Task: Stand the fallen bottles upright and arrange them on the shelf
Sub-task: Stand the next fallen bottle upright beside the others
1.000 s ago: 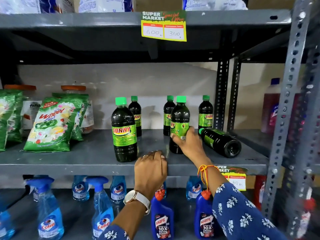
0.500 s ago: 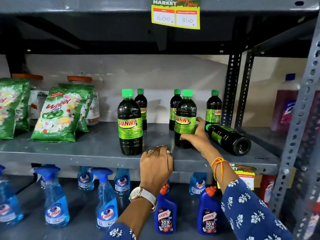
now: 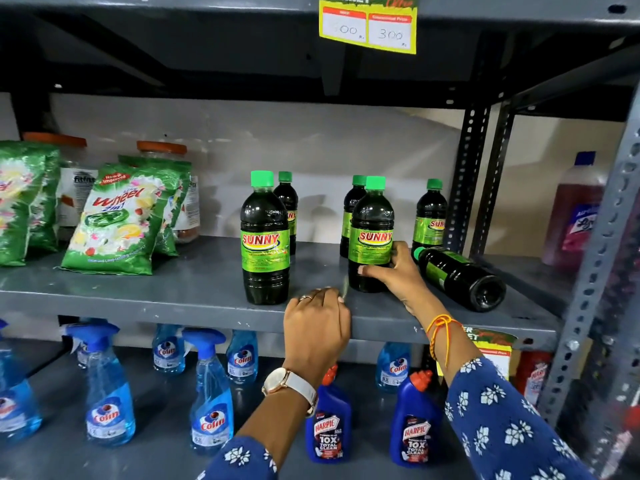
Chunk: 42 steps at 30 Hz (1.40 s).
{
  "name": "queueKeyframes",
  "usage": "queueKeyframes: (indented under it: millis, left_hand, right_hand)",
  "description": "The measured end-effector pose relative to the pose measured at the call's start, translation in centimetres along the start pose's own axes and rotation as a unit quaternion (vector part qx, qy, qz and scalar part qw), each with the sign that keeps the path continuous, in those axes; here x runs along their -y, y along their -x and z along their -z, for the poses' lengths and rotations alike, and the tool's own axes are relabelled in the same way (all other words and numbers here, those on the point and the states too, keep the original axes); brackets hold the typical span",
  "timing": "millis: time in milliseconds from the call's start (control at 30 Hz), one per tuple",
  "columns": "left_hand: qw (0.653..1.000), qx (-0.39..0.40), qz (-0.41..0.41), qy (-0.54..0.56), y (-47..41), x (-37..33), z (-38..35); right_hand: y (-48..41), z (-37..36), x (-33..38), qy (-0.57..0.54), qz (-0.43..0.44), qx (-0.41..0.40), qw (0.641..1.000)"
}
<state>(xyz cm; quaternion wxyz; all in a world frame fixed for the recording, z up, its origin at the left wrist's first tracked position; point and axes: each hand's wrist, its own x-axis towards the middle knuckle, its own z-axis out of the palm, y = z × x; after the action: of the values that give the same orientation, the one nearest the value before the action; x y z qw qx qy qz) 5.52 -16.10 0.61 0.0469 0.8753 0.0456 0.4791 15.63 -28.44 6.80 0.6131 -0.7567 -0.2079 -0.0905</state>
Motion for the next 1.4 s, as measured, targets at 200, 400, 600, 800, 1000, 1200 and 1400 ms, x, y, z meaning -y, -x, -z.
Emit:
queueKeyframes:
  millis: [200,400,600,800,1000,1200,1400]
  left_hand:
    - [1.000,0.005,-0.001,-0.004,0.0,0.0,0.1]
    - [1.000,0.012,-0.003,-0.005,0.1,0.0,0.3]
    - [1.000,0.010,0.003,-0.015,0.1,-0.3,0.8]
    - [0.999,0.017,-0.001,-0.030,0.1,-0.6,1.1]
    - [0.999,0.006,0.001,-0.045,0.1,-0.7,1.0]
    - [0.999,-0.008,-0.001,-0.047,0.2,-0.8,1.1]
    - [0.999,0.009,0.006,-0.034,0.4,-0.8,0.9]
  right_hand:
    - [0.9,0.1,0.9,0.006,0.003,-0.018,1.000]
    - [1.9,0.2,1.5,0.047,0.010,-0.033,0.998]
    - [4.4,0.7,2.4,0.081,0.032,-0.023,0.996]
    - [6.2,1.1,2.8,0.093,0.054,-0.033,0.994]
    - [6.9,1.9,2.8,0.094,0.052,-0.011,0.994]
    - [7.4,2.2,2.9,0.096,0.064,-0.004,0.993]
    - [7.7,2.3,2.7,0.099,0.068,0.016,0.993]
